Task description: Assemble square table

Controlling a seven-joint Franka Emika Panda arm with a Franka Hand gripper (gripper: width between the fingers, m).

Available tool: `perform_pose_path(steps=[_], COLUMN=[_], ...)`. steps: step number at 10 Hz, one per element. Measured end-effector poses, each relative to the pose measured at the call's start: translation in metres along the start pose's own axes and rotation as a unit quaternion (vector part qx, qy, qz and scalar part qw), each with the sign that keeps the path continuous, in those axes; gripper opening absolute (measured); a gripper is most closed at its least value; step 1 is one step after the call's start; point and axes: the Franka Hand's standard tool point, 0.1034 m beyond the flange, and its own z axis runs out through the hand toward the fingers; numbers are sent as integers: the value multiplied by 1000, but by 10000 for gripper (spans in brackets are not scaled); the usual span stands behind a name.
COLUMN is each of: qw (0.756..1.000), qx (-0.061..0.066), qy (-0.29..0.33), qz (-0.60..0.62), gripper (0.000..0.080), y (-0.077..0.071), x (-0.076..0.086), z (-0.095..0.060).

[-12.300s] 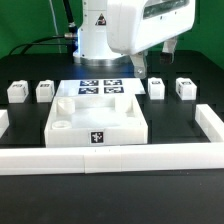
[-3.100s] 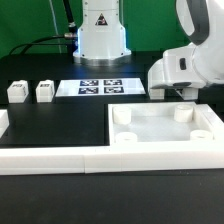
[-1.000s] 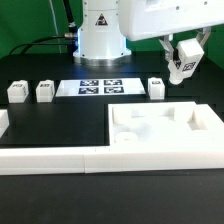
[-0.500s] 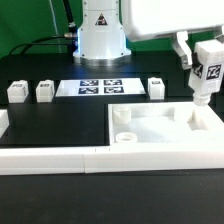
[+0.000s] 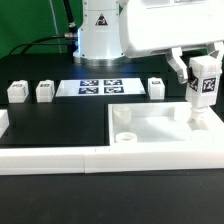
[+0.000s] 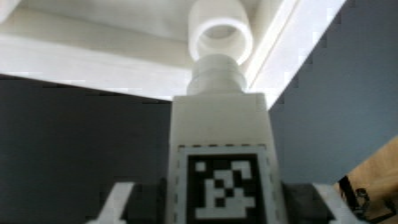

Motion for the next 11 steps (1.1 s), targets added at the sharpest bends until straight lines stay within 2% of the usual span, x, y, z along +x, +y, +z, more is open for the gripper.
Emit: perform_pose_path(steps=[1, 2, 4, 11], qw=[1000, 1000, 1000, 1000], qx=[1, 1, 3, 7], qy=[6, 9, 5, -11], qz=[0, 1, 2, -3], gripper=[291, 291, 291, 291], y=[0, 0, -2, -7], x=[9, 10, 7, -11], z=[4, 11, 20, 26])
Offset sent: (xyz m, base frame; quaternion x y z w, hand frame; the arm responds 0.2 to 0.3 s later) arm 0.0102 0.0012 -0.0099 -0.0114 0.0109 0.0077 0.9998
